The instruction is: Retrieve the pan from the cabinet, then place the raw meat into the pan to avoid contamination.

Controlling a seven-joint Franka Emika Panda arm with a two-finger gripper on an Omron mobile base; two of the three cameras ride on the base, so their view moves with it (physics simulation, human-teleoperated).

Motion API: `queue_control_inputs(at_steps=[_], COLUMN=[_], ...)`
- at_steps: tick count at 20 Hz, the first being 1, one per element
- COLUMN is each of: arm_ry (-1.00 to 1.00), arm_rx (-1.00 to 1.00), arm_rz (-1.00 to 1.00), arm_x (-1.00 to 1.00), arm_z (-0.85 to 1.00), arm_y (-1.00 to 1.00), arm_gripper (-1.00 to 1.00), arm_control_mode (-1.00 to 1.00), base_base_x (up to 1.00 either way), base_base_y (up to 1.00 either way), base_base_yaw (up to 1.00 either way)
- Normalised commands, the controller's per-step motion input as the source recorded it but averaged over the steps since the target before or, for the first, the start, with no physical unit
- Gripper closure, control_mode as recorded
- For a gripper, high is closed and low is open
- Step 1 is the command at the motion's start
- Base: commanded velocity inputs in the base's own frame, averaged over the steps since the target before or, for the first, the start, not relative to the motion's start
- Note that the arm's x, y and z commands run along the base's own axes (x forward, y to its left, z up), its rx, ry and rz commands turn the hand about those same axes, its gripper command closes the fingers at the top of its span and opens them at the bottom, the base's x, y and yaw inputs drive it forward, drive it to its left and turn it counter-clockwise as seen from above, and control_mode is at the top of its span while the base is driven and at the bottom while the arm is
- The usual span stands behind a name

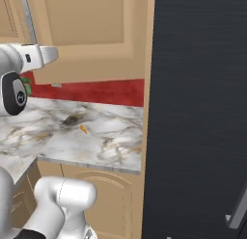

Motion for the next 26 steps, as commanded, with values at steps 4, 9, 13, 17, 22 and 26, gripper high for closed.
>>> queue_control_inputs(at_steps=[4, 9, 13, 17, 22, 26], arm_ry=[0.13, 0.13, 0.14, 0.10, 0.01, 0.00], arm_rx=[0.00, 0.00, 0.00, 0.00, 0.00, 0.00], arm_rz=[0.00, -0.01, -0.02, -0.01, 0.00, 0.00], arm_x=[-0.72, -0.69, -0.62, -0.43, -0.02, -0.29], arm_z=[0.00, 0.00, -0.02, -0.01, 0.00, 0.01], arm_y=[-0.07, -0.13, -0.15, -0.09, 0.00, 0.00], arm_gripper=[1.00, 1.00, 1.00, 1.00, -1.00, -1.00], arm_control_mode=[-1.00, -1.00, -1.00, -1.00, -1.00, -1.00], base_base_x=[0.00, 0.00, 0.00, 0.00, 0.00, 0.00], base_base_y=[0.00, 0.00, 0.00, 0.00, 0.00, 0.00], base_base_yaw=[0.00, 0.00, 0.00, 0.00, 0.00, 0.00])
